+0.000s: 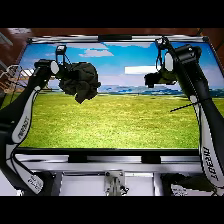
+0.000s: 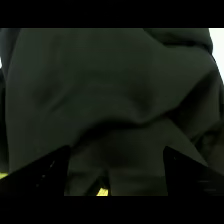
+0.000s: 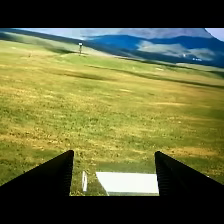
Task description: Fold the shirts.
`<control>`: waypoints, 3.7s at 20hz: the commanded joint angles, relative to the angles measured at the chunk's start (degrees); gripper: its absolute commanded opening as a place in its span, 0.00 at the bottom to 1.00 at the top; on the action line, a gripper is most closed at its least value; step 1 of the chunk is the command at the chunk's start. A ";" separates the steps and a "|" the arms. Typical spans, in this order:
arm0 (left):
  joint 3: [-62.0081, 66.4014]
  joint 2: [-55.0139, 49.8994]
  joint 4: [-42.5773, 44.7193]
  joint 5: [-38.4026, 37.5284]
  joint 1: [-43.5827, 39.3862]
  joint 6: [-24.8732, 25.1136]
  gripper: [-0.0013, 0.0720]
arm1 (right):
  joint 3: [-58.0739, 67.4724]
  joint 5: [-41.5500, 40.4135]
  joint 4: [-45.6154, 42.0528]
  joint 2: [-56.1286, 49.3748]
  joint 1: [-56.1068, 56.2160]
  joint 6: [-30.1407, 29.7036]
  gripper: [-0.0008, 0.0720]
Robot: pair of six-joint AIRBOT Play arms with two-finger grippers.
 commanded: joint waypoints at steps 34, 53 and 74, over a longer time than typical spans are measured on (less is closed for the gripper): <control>-21.81 36.00 -0.15 -24.41 -26.64 -12.39 0.99 | -18.45 18.84 -3.52 31.39 0.00 -4.00 0.85; -59.80 32.33 -29.14 11.85 -30.29 -12.15 0.60 | -52.57 -1.36 37.99 22.01 -24.79 -11.87 0.87; -50.07 43.04 -25.29 6.67 -26.91 3.52 0.06 | -45.92 -5.79 46.23 6.99 -14.14 -15.13 0.10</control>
